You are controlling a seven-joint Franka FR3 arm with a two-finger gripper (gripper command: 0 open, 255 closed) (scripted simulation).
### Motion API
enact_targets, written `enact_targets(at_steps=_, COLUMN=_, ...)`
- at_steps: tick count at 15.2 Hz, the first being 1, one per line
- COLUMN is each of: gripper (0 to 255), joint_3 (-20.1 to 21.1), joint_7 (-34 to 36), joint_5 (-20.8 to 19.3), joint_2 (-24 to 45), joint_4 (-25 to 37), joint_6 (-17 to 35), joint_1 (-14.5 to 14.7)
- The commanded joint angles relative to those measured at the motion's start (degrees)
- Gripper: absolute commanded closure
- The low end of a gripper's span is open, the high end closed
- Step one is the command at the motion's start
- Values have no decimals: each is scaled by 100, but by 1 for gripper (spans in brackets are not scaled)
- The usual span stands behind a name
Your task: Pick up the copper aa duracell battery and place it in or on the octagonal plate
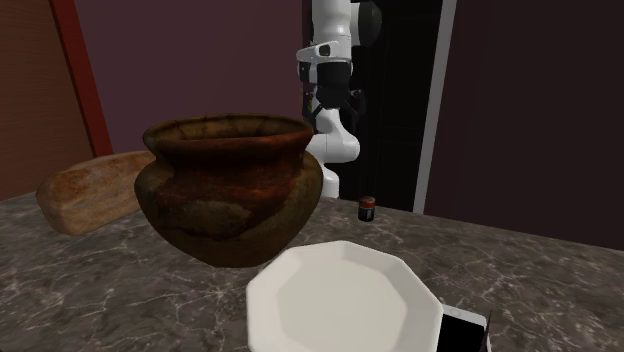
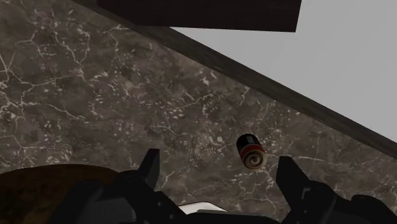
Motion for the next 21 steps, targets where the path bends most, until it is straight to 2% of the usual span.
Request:
enact_targets(at_steps=1, gripper=0, joint_3=0, joint_7=0, joint_5=0, joint_2=0, joint_4=0, joint_6=0, joint_1=0)
enact_targets(at_steps=8, gripper=0, joint_3=373, joint_7=142, joint_5=79, joint_2=1034, joint_4=-221, joint_6=946, joint_1=200)
enact_targets(at_steps=14, gripper=0, joint_3=683, joint_7=289, joint_5=67, joint_2=2101, joint_4=-171, joint_6=1694, joint_1=345)
enact_targets(at_steps=21, gripper=0, joint_3=724, joint_7=306, joint_5=64, joint_2=2312, joint_4=-522, joint_6=2233, joint_1=358)
